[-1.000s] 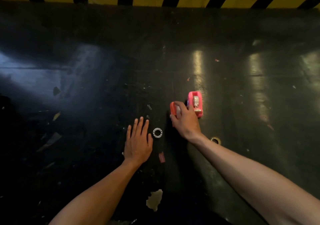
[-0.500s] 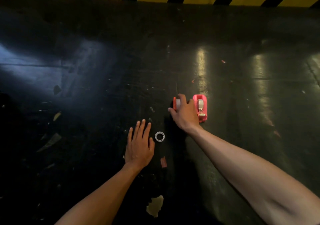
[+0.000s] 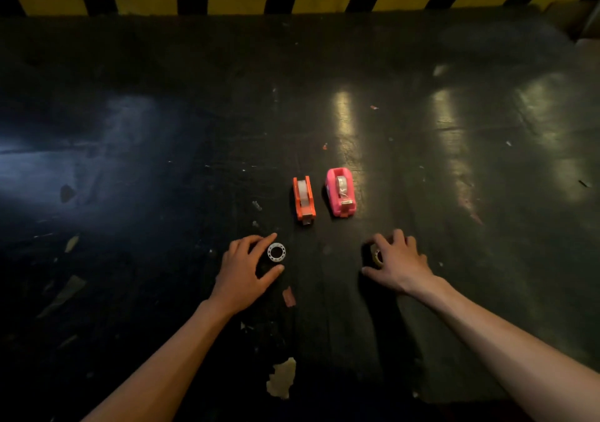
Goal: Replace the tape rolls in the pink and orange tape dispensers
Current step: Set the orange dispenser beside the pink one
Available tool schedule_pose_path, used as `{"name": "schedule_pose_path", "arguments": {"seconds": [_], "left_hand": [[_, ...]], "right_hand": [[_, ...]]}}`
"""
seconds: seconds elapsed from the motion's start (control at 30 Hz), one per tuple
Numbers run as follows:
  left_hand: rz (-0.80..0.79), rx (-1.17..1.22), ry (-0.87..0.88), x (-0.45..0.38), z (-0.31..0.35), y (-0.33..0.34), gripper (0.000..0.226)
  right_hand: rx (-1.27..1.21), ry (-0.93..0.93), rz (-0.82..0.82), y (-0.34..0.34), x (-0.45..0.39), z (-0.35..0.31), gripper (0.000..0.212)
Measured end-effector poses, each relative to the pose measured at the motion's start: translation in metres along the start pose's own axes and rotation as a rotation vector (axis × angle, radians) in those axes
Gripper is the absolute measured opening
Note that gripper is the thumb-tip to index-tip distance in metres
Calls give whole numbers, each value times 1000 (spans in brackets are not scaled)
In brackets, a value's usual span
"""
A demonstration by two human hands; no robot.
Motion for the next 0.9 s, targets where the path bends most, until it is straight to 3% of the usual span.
{"name": "schedule_pose_path", "arguments": {"seconds": [0.17, 0.4, 0.53, 0.63, 0.9], "left_hand": [[-22, -6, 13, -14, 9, -4, 49], [65, 0, -111, -35, -14, -36, 50], [117, -7, -142, -50, -29, -56, 48], [145, -16, -162, -62, -36, -65, 48], [99, -13, -184, -84, -35, -61, 50]], "right_hand": [[-84, -108, -78, 8, 4, -29, 43], [-152, -493, -106, 3, -2, -144, 39], [51, -697, 200, -26, -10, -202, 39], [160, -689, 374, -50, -28, -223, 39], [235, -602, 377, -58, -67, -236, 29]]}}
Point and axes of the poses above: each hand's wrist, its own x-axis away from the middle knuckle, its own y-axis out of the palm, z = x × y, the point moved 10 cm from there along -x, towards the middle knuckle, and after that the axes turned 1 degree about y, right-handed, at the moved point
